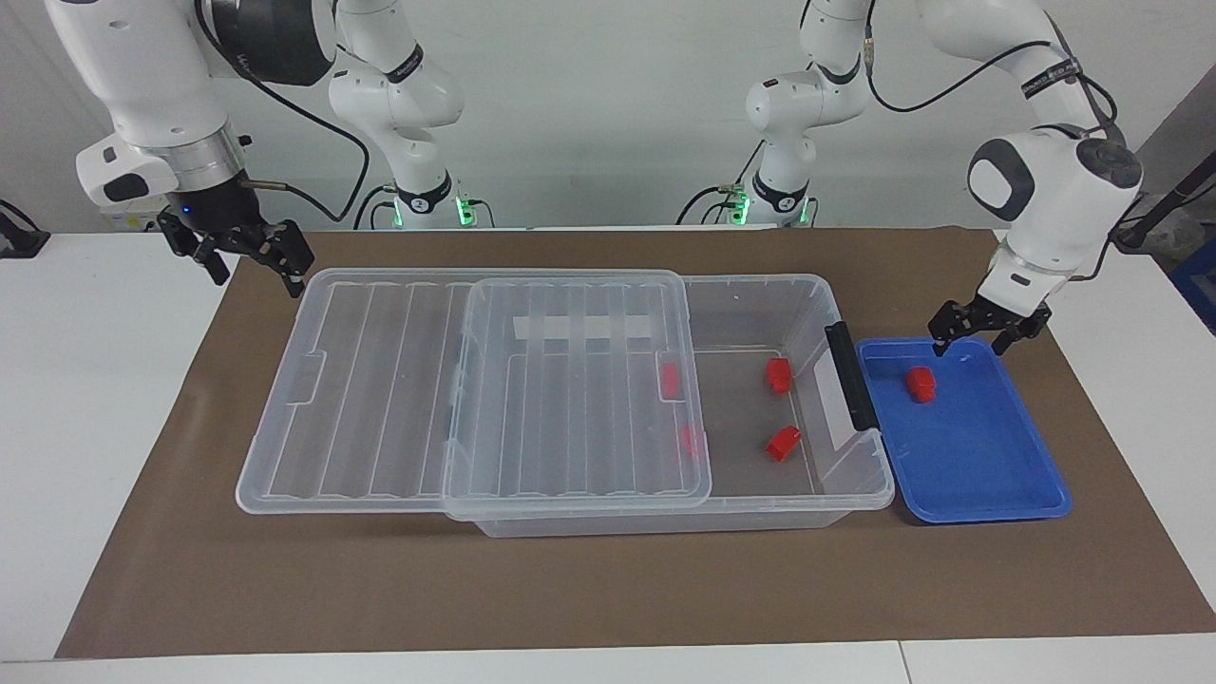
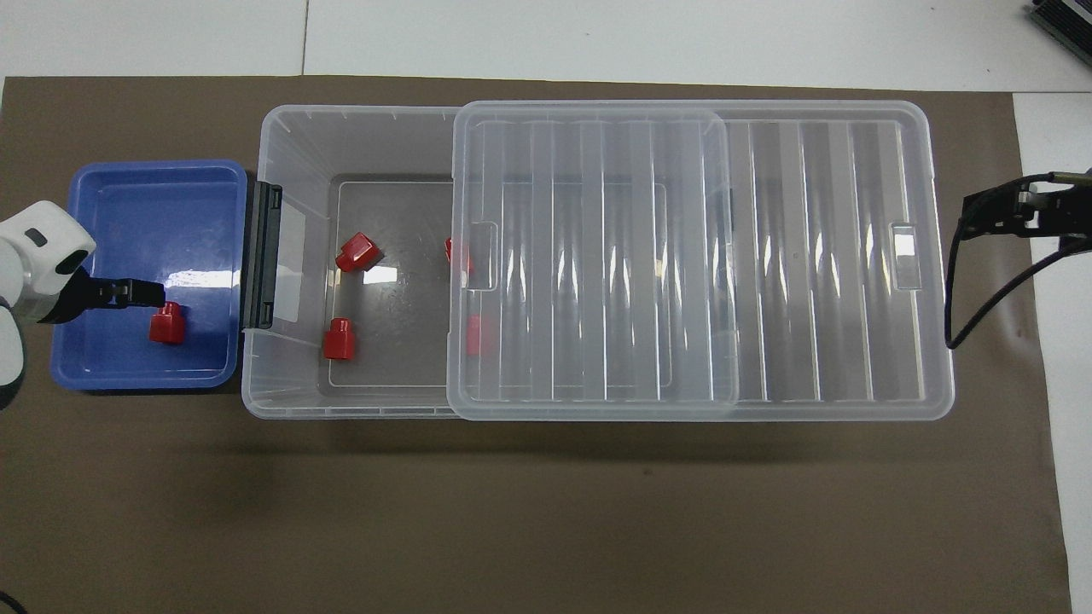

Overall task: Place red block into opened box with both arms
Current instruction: 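Grasp the red block in the blue tray with the left gripper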

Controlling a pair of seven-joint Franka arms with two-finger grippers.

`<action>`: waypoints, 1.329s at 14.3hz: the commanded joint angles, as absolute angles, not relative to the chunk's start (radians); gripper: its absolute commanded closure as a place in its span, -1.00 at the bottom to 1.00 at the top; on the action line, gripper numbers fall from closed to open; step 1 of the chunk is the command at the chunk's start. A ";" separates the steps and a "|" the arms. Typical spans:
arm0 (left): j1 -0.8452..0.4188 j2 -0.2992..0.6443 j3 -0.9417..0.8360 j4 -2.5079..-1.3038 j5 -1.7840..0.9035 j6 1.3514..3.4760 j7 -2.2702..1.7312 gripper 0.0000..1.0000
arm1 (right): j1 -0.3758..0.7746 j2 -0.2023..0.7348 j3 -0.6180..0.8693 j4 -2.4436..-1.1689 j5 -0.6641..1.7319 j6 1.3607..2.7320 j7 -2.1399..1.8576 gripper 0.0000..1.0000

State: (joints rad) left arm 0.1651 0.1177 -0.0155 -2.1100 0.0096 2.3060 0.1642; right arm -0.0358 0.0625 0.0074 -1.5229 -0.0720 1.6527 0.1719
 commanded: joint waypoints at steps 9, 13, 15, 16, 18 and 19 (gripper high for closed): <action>0.190 0.169 -0.021 -2.229 0.018 2.477 0.140 -0.99 | -0.061 0.080 0.018 -1.509 -0.086 1.638 0.190 -1.00; 0.190 0.169 -0.021 -2.232 0.018 2.482 0.138 0.31 | -0.061 0.077 0.018 -1.519 -0.086 1.638 0.186 -1.00; 0.190 0.167 -0.021 -2.232 0.018 2.474 0.140 1.00 | -0.061 0.077 0.018 -1.516 -0.083 1.637 0.183 -1.00; 0.190 0.167 -0.021 -2.230 0.018 2.468 0.137 1.00 | -0.063 0.080 0.018 -1.508 -0.065 1.632 0.183 -1.00; 0.187 0.164 -0.021 -2.215 0.018 2.429 0.127 1.00 | -0.063 0.080 0.017 -1.500 -0.038 1.626 0.183 -1.00; 0.184 0.158 -0.021 -2.183 0.018 2.380 0.127 1.00 | -0.064 0.080 0.018 -1.499 -0.038 1.625 0.181 -1.00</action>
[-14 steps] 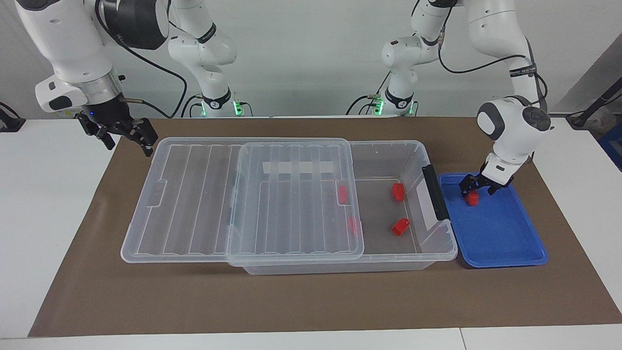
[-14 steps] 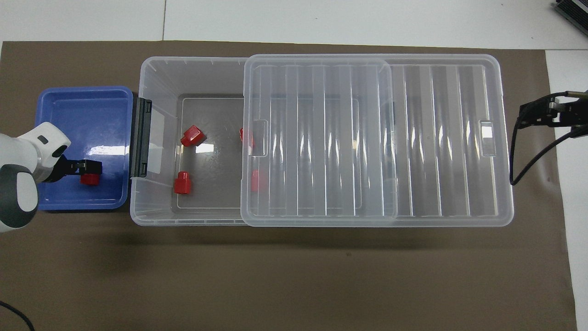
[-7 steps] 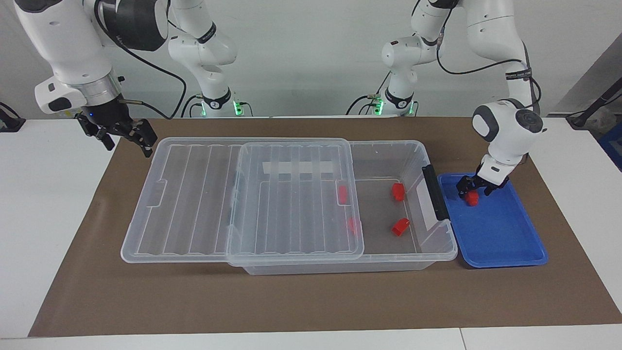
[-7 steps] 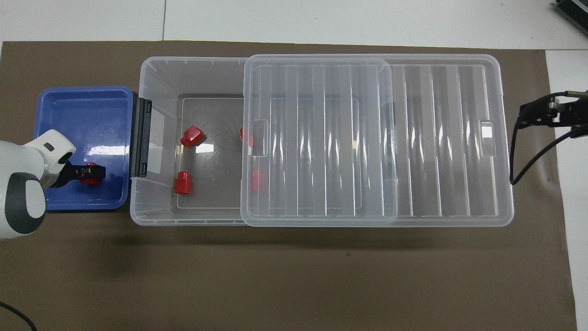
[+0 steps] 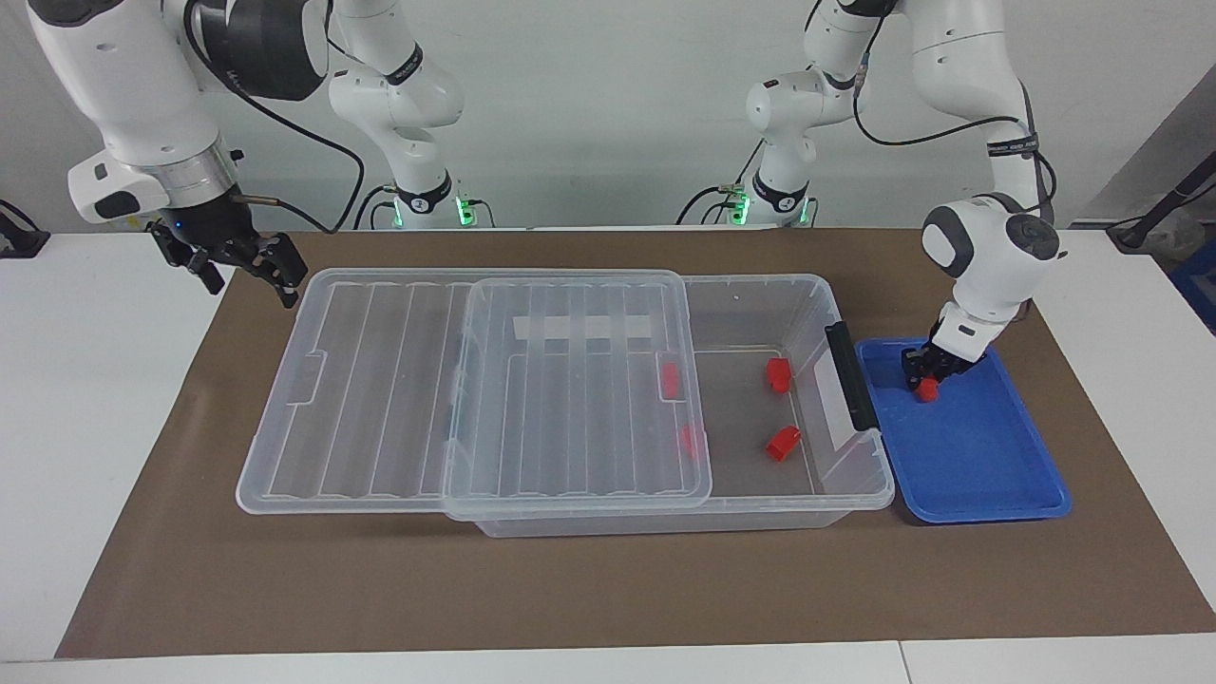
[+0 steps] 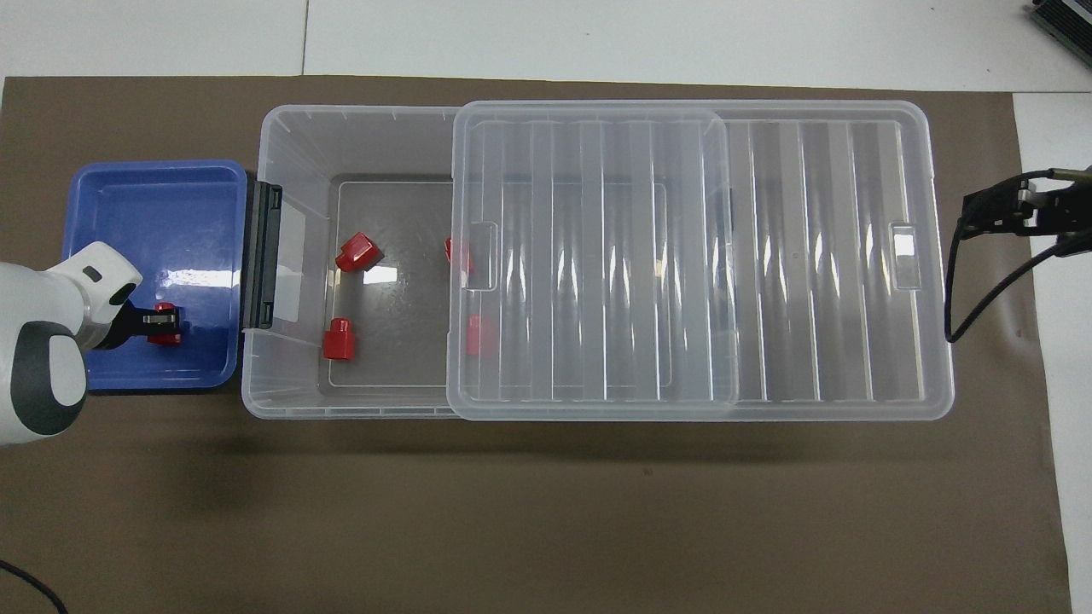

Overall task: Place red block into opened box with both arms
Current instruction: 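Lift the red block and carry it into the open box with the left gripper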

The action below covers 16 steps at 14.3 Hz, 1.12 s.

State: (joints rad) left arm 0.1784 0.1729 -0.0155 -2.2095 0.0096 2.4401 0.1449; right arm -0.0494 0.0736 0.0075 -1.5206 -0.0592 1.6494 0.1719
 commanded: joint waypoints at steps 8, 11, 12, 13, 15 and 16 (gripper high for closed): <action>0.114 0.167 -0.031 -1.602 -0.058 1.648 -0.116 1.00 | -0.072 0.074 0.012 -1.502 -0.035 1.601 0.157 -1.00; 0.039 0.166 -0.032 -1.536 -0.164 1.606 -0.414 1.00 | -0.074 0.066 0.011 -1.514 -0.035 1.600 0.155 -1.00; -0.016 0.169 -0.032 -1.534 -0.172 1.639 -0.563 1.00 | -0.075 0.066 0.012 -1.516 -0.035 1.600 0.155 -1.00; -0.082 0.169 -0.034 -1.537 -0.175 1.728 -0.681 1.00 | -0.074 0.066 0.012 -1.517 -0.035 1.600 0.156 -1.00; -0.197 0.158 -0.032 -1.632 -0.167 1.914 -0.767 1.00 | -0.074 0.066 0.012 -1.519 -0.035 1.600 0.158 -1.00; -0.233 0.160 -0.032 -1.652 -0.143 1.943 -0.770 1.00 | -0.074 0.064 0.012 -1.519 -0.035 1.598 0.156 -1.00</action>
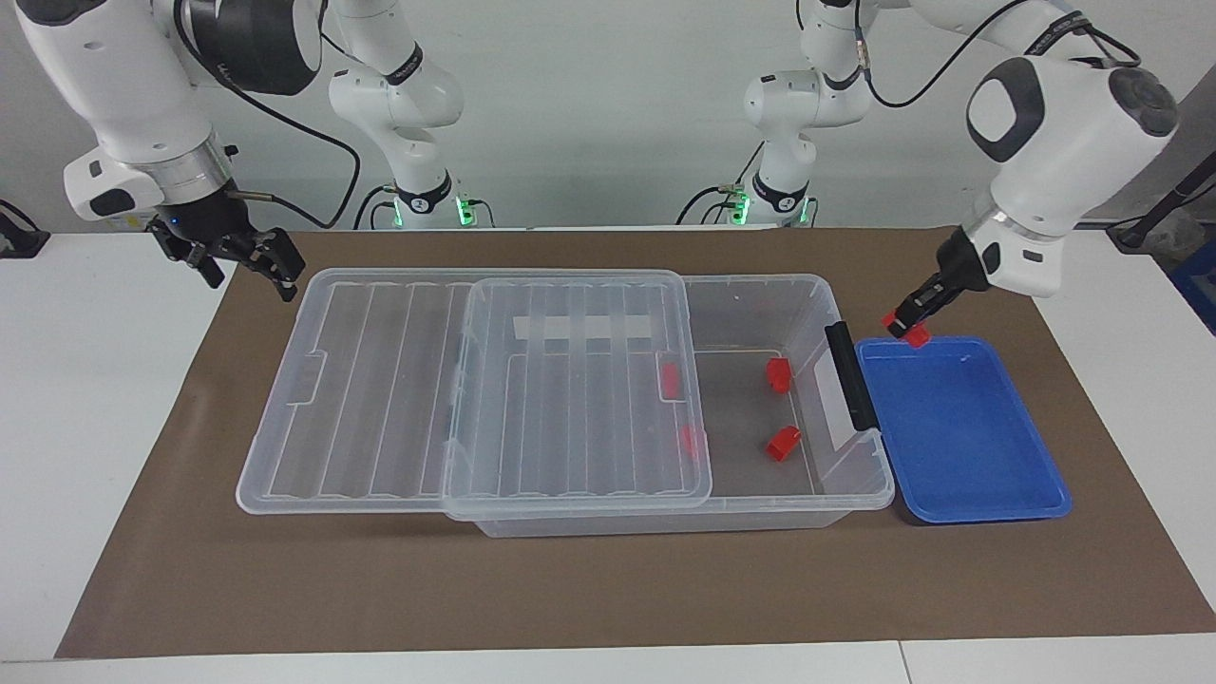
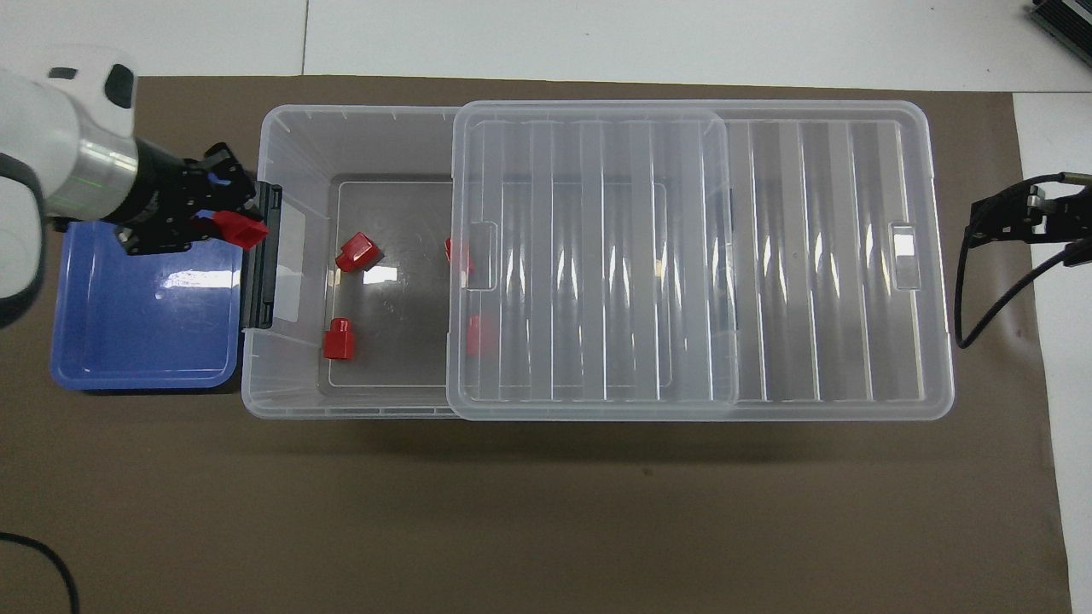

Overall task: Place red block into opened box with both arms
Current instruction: 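Lift the red block and carry it into the open box with the left gripper, then lower the block into the box and open the left gripper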

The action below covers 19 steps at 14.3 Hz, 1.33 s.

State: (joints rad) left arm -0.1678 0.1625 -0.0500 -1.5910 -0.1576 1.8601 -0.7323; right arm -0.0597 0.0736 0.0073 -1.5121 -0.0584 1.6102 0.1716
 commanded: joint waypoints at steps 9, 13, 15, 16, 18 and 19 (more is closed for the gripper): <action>-0.437 0.314 -0.032 -1.894 0.145 2.235 -0.887 1.00 | -0.054 -0.005 0.021 -1.617 0.006 1.594 0.170 -1.00; -0.426 0.302 -0.032 -2.021 0.190 2.373 -0.885 1.00 | -0.018 -0.009 0.021 -1.623 0.000 1.598 0.178 -1.00; -0.425 0.301 -0.028 -2.049 0.192 2.407 -0.885 1.00 | 0.011 -0.008 0.021 -1.623 -0.006 1.606 0.216 -1.00; -0.423 0.301 -0.028 -2.049 0.192 2.408 -0.881 1.00 | 0.012 -0.008 0.021 -1.623 -0.008 1.608 0.225 -1.00; -0.416 0.301 -0.026 -2.049 0.192 2.410 -0.874 -0.31 | 0.011 -0.008 0.021 -1.623 -0.008 1.606 0.230 -1.00; -0.417 0.301 -0.026 -2.049 0.193 2.407 -0.876 -0.99 | 0.003 -0.008 0.021 -1.623 -0.008 1.606 0.223 -1.00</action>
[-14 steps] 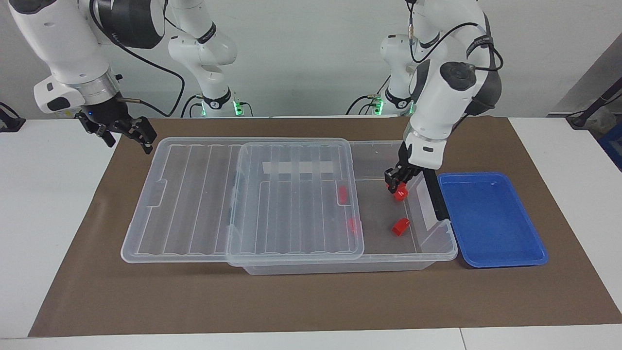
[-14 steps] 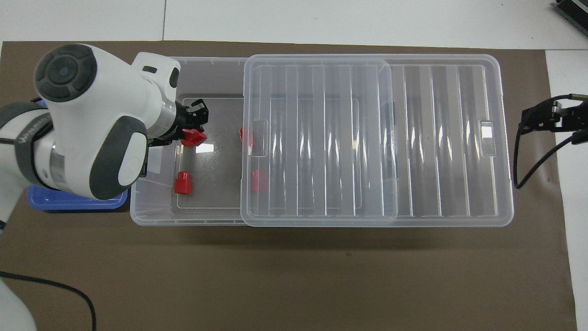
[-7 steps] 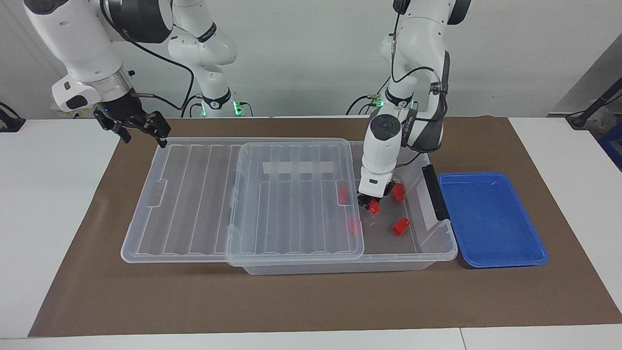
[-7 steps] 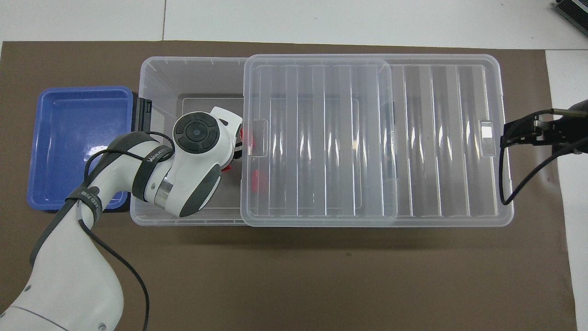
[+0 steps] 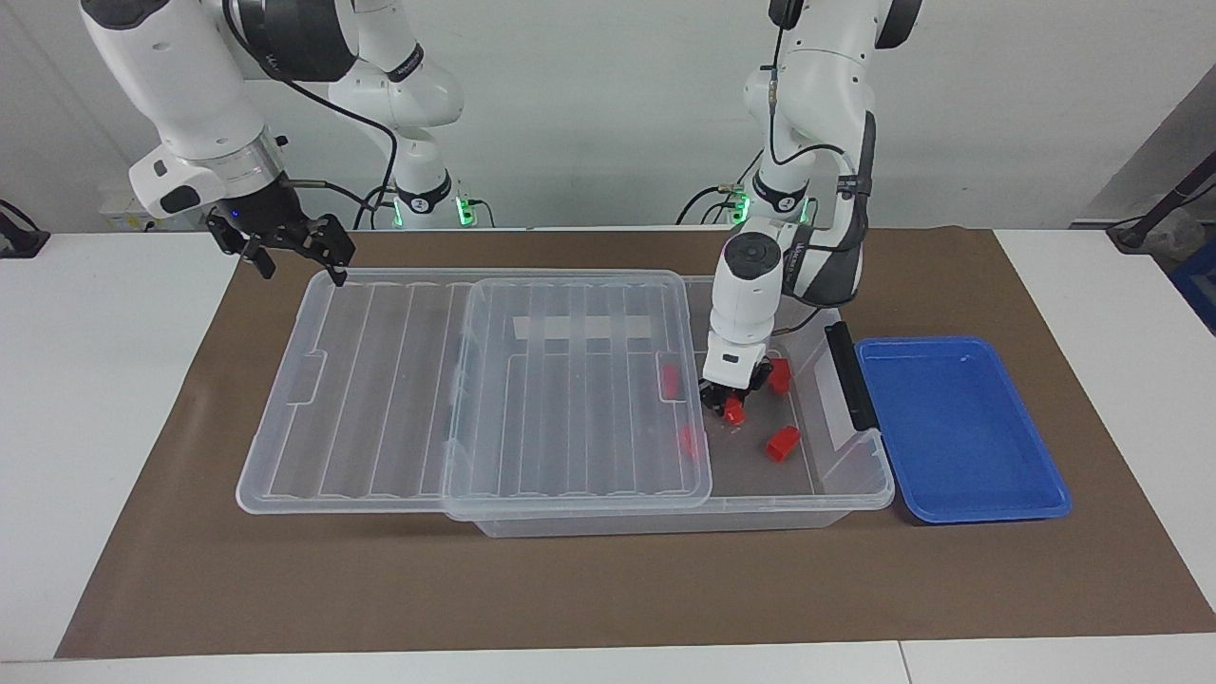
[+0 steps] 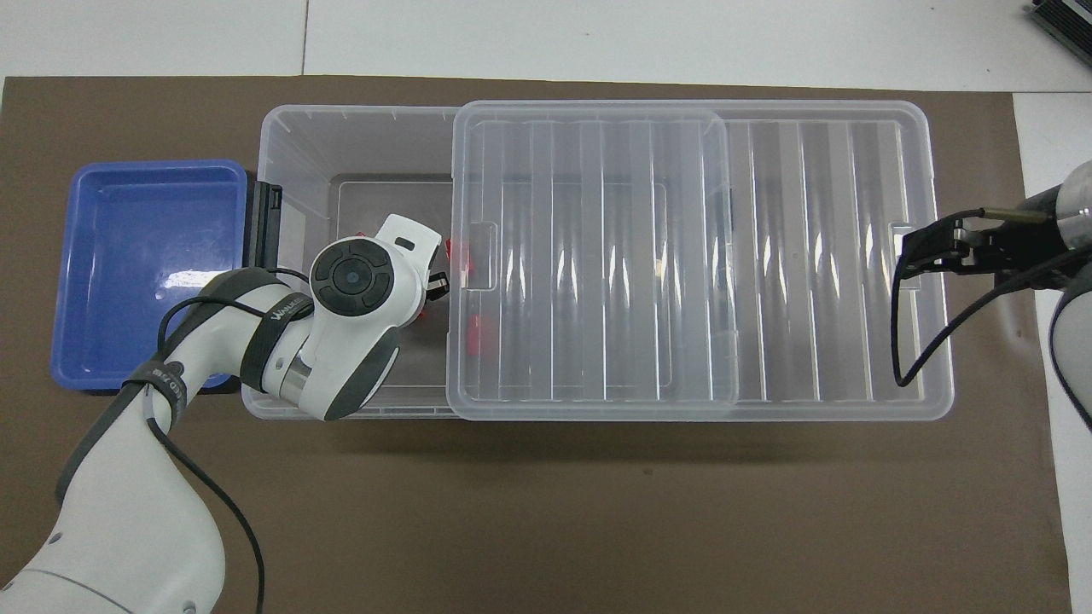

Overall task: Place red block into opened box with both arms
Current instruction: 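Lower the block into the box and open the left gripper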

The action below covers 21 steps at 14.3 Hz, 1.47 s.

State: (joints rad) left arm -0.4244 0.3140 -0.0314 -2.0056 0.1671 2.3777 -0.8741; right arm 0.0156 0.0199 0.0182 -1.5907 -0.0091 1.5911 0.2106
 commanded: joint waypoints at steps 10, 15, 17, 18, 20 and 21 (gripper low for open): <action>-0.391 0.269 -0.026 -1.895 0.181 2.188 -0.848 -1.00 | -0.040 -0.017 0.017 -1.687 -0.008 1.728 0.216 0.65; -0.290 0.206 -0.025 -1.699 0.072 1.874 -0.614 -1.00 | -0.107 -0.038 0.014 -1.799 -0.009 1.891 0.115 1.00; -0.218 0.201 -0.025 -1.582 0.058 1.694 -0.453 -1.00 | -0.149 -0.029 0.012 -1.850 -0.009 1.994 0.085 1.00; -0.177 0.189 -0.022 -1.548 0.057 1.616 -0.342 -1.00 | -0.173 -0.026 0.014 -1.886 -0.009 2.058 0.030 1.00; -0.082 0.120 -0.020 -1.566 0.057 1.566 -0.134 -1.00 | -0.190 -0.012 0.012 -1.942 -0.009 2.167 -0.023 1.00; -0.045 0.080 -0.020 -1.586 0.057 1.549 -0.062 -1.00 | -0.202 -0.002 0.012 -1.950 -0.009 2.183 -0.025 1.00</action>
State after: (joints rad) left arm -0.1127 0.1467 -0.0148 -1.5573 0.0782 1.5951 -0.2039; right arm -0.1798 0.0061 0.0060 -1.8922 -0.0101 2.1190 0.0089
